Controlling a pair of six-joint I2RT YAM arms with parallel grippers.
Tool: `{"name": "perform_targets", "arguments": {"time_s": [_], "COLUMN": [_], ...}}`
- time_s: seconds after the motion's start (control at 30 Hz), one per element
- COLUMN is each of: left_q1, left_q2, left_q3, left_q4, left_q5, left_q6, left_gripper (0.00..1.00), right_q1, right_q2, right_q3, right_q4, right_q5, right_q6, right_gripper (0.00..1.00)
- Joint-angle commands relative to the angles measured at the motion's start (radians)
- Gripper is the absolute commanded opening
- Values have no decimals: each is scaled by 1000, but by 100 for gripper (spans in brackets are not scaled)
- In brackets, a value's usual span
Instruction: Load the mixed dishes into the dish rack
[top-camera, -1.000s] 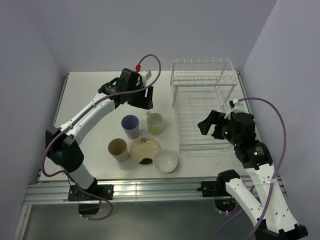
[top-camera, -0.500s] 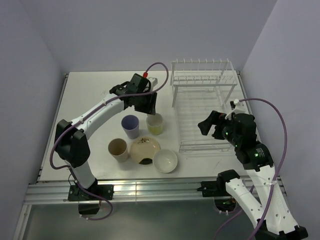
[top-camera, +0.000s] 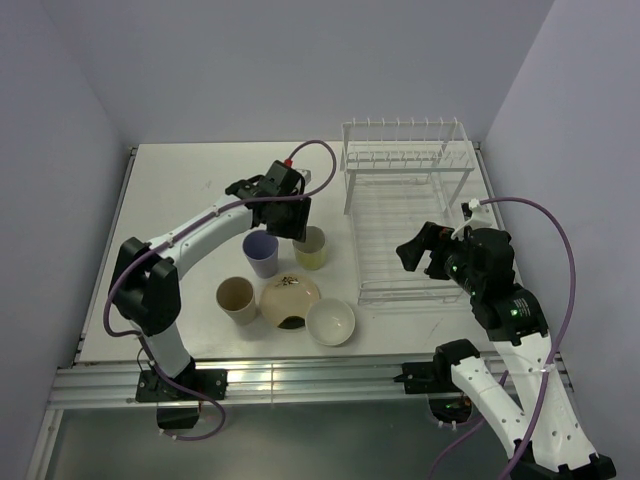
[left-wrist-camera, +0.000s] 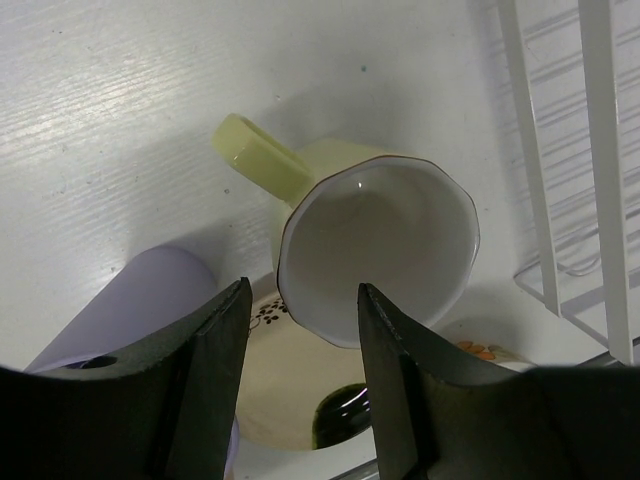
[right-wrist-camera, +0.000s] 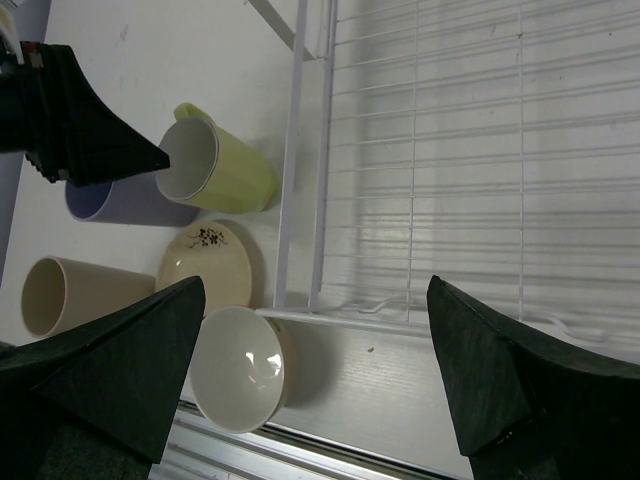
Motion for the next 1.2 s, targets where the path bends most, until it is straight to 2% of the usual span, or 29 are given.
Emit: {"name": "perform_targets", "arguments": {"time_s": [0.0,0.2,0.4,0.43,0.6,0.67,0.7,0.83,0.97,1.17], "left_q1": [-4,-5,-4,-4,-4,-6,-4,-4,-4,-4], "left_q2": [6,59,110,111,122,122,119,85,-31,-212], "left_q3": [5,28,64,67,83,97,103,119,130,226], "left_q4": [25,31,31,33,37,33,31,28,16,-67], "left_q5": [-18,-2,7,5,12,-1,-8,-80,-182,-186], "left_q6": [-17,-18,-15,-15,-12,-11,-12,-20,-28,-29], "left_gripper": [53,52,45,39,24,12,1,0,0,0], "right_q1": [6,5,5,5,5,6,5,6,6,6], "right_q2": [-12,-6,-5,-3,-2,0,0,1,9,26], "right_q3": [14,20,29,30,32,34,32,32,44,84], "right_q4": [27,22,18,19,19,19,18,19,12,4], "right_q5": [3,3,1,1,1,0,0,-5,-14,-68], "right_q6": [-16,-17,-19,-19,-19,-19,-19,-16,-19,-16], "right_gripper": [100,100,100,100,100,100,100,100,100,100]}}
